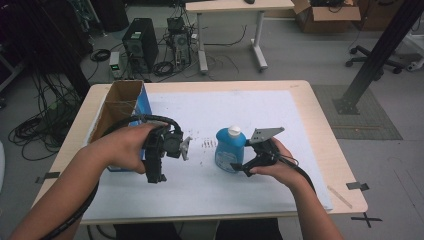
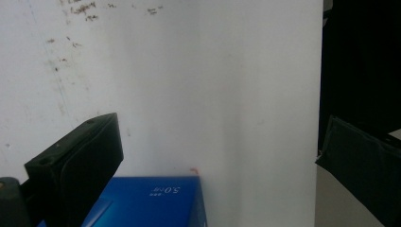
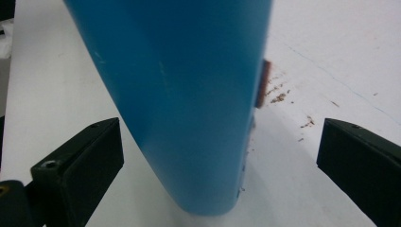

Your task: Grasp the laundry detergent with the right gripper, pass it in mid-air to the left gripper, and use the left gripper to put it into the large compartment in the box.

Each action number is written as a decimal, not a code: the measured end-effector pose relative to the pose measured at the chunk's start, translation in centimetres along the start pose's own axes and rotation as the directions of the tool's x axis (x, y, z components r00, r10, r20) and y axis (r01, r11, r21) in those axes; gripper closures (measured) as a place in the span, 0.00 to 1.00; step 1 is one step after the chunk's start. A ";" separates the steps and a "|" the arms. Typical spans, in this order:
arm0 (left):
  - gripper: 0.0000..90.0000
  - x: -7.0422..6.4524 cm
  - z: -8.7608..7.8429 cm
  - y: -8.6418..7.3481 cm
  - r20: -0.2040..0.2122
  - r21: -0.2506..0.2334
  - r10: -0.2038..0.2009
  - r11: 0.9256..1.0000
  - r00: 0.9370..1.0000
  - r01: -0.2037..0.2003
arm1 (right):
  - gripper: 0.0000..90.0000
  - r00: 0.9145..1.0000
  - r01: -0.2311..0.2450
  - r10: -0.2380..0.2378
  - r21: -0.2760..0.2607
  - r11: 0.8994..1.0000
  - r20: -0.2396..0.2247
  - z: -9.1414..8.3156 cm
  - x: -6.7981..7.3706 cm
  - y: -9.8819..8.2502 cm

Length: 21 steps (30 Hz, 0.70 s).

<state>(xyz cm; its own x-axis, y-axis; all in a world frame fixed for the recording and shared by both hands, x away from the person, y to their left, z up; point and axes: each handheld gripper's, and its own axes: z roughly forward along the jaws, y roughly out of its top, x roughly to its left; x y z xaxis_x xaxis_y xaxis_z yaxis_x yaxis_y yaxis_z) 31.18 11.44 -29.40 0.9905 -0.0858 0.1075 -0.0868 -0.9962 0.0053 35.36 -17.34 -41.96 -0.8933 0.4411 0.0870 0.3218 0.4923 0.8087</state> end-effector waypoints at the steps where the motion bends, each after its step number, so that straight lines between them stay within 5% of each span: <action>1: 0.00 0.0 -0.1 0.0 -0.004 0.001 0.001 1.000 1.000 -0.001 | 0.01 1.000 0.003 -0.003 -0.003 1.000 0.006 0.1 0.1 0.0; 21: 0.00 -0.2 0.2 -0.5 0.003 -0.017 -0.001 1.000 1.000 0.001 | 0.08 0.996 -0.004 0.013 -0.098 0.995 0.084 1.3 0.9 0.0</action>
<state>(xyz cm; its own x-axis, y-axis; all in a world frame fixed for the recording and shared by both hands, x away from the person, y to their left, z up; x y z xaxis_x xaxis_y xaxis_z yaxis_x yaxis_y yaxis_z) 31.02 11.96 -29.58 0.9909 -0.0844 0.1045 -0.0872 -0.9959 0.0224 34.89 -16.00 -42.64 -0.8596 0.5088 0.0480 0.2934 0.4144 0.8615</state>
